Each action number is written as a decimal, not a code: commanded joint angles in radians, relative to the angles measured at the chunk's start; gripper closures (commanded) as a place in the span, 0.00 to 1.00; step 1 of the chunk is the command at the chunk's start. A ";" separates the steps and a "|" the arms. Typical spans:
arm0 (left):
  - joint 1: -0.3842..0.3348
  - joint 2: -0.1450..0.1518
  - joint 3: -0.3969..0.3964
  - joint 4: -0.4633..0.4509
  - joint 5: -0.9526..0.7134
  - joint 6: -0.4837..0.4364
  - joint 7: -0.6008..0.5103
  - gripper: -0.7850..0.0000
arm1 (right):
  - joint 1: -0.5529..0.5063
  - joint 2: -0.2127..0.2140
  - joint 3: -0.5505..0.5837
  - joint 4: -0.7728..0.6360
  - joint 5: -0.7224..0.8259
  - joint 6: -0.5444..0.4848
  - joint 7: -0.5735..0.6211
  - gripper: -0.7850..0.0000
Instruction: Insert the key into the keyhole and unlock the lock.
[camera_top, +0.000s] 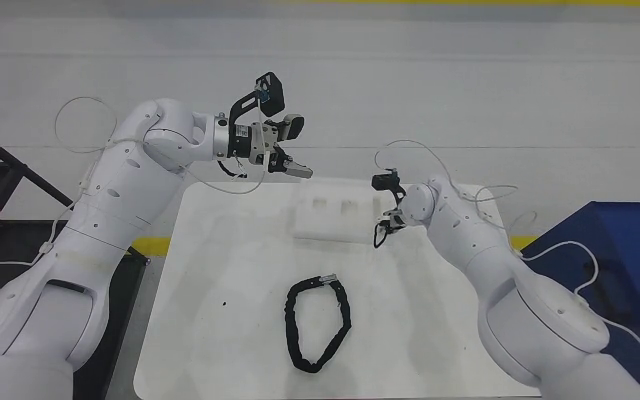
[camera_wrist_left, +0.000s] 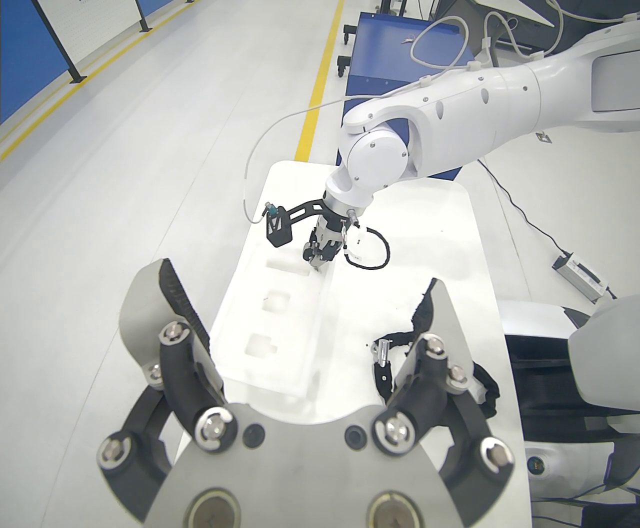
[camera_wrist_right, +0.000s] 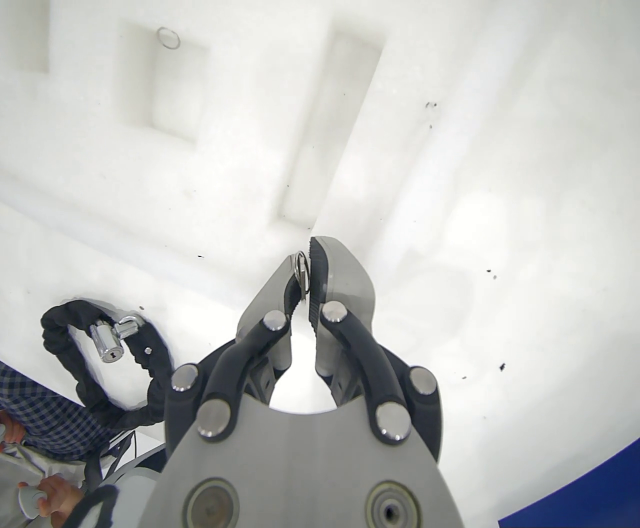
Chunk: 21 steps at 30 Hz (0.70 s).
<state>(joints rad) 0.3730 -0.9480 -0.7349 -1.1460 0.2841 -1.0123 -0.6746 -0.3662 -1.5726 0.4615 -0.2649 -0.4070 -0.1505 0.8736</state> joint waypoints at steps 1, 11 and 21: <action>0.000 0.000 0.000 0.000 0.000 0.000 0.000 0.00 | 0.005 -0.002 -0.003 -0.003 -0.017 0.009 -0.001 1.00; 0.000 0.000 0.000 0.000 0.000 0.000 0.000 0.00 | 0.021 -0.009 -0.012 -0.036 -0.092 0.039 0.006 1.00; 0.000 0.000 0.000 0.000 0.000 0.000 0.000 0.00 | 0.039 0.023 0.036 -0.071 -0.077 -0.057 0.018 1.00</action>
<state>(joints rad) 0.3730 -0.9480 -0.7349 -1.1460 0.2841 -1.0123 -0.6746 -0.3287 -1.5556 0.4894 -0.3308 -0.4888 -0.1908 0.8887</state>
